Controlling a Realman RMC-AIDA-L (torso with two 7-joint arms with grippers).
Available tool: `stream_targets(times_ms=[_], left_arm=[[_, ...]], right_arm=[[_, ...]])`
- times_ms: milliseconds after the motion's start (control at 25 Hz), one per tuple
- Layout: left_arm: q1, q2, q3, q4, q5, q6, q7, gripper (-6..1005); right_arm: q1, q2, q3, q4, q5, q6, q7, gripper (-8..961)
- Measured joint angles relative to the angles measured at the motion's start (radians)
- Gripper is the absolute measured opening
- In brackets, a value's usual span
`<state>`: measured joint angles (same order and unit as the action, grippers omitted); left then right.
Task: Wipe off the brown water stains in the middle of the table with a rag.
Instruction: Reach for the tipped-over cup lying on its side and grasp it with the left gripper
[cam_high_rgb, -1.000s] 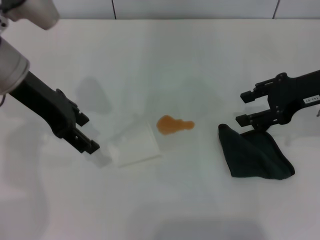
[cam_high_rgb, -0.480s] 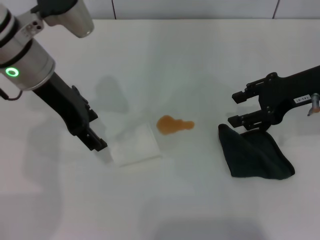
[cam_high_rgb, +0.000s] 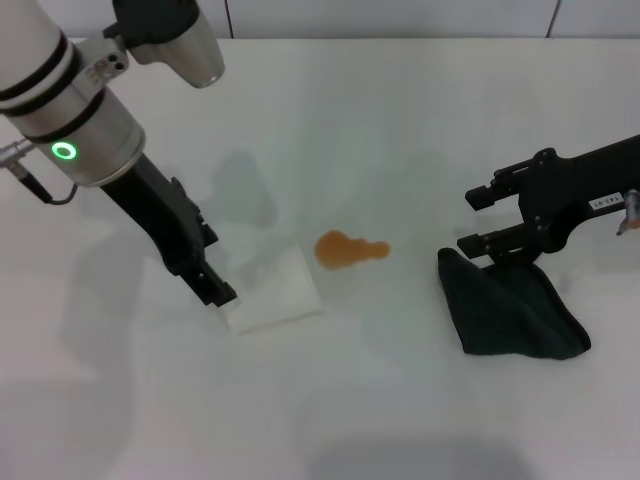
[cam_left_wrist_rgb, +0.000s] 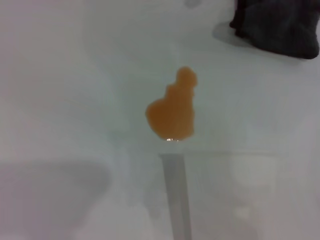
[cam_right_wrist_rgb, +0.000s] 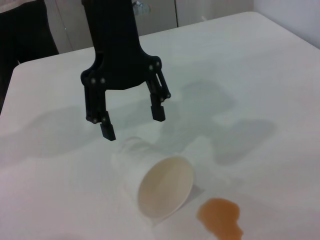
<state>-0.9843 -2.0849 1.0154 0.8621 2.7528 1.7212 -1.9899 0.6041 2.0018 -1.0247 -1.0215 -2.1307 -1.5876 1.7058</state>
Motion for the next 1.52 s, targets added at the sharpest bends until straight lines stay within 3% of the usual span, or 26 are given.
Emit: stream_targets(times_ms=[1520], left_arm=[[0.002, -0.004, 0.282, -0.207, -0.203, -0.265, -0.004, 861]], right_arm=[[0.008, 0.008, -0.048, 0.0, 0.004, 0.004, 0.004, 646]])
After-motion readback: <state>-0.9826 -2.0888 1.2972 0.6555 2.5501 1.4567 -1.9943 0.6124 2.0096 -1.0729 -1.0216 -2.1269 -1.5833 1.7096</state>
